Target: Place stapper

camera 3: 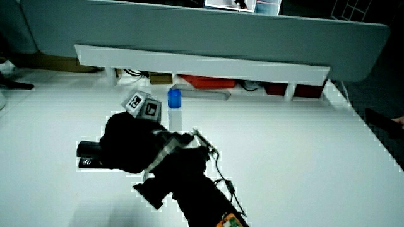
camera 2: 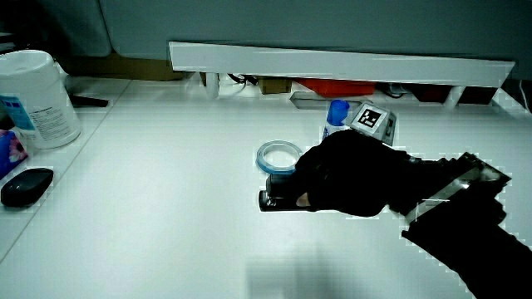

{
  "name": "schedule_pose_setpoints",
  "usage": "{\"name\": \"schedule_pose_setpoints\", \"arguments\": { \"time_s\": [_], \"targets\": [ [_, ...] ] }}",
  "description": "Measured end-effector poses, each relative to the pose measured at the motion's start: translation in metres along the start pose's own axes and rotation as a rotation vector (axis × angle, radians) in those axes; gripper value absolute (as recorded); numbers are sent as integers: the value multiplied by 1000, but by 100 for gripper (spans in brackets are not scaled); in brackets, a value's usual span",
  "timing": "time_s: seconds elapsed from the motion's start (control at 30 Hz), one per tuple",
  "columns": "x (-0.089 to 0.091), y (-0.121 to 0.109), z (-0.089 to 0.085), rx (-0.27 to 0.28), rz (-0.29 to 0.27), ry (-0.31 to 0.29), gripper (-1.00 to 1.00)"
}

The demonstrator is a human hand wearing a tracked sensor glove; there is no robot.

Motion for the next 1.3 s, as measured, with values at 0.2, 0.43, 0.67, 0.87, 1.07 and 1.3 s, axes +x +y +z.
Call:
{"name": "schedule_pose_setpoints", "arguments": {
  "time_s": [0.2,0.43,0.67,0.87,1.07,1.3],
  "targets": [
    [6,8,-28,-73,-21,20,0],
    [19,18,-58,-138,-48,18,0],
    [32,24,-78,-185,-78,8,0],
    [41,26,-88,-212,-92,31,0],
    [44,25,-87,-204,-94,52,-6],
    [49,22,-87,-231,-103,78,-50]
  ]
}}
